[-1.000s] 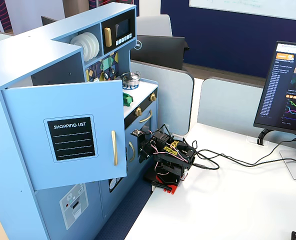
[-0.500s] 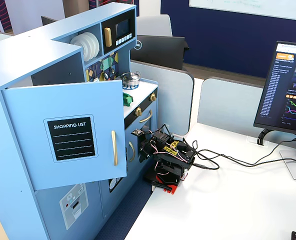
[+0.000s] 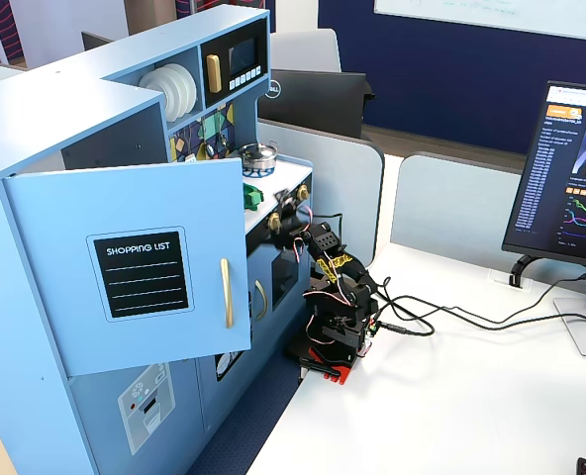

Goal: Pick up the lid from the counter and put it on the green recipient

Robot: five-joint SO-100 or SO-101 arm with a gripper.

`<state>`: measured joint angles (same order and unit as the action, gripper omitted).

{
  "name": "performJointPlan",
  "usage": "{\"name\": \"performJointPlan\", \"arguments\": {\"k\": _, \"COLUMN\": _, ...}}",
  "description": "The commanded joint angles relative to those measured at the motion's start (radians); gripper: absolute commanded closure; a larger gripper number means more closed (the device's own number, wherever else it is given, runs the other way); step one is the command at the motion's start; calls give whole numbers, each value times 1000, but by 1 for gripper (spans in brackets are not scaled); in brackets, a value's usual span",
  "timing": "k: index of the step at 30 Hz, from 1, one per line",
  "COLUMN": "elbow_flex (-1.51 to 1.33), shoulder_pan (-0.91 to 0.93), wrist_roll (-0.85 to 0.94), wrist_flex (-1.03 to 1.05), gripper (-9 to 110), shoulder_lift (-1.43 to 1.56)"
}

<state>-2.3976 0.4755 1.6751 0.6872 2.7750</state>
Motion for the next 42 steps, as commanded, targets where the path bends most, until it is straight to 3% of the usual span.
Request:
{"name": "performJointPlan", "arguments": {"k": 1, "elbow_flex": 74, "shoulder_pan": 55, "wrist_roll": -11, "wrist_flex": -397, "gripper": 67, "shoulder_lift": -34}}
{"name": "performJointPlan", "arguments": {"k": 13, "elbow_flex": 71, "shoulder_pan": 130, "wrist_roll": 25, "wrist_flex": -621, "gripper": 58, "shoulder_lift": -199}}
{"name": "performJointPlan", "arguments": {"k": 42, "elbow_flex": 370, "shoulder_pan": 124, "wrist_roll": 23, "wrist_flex": -788, "gripper": 62, "shoulder_lift": -710}}
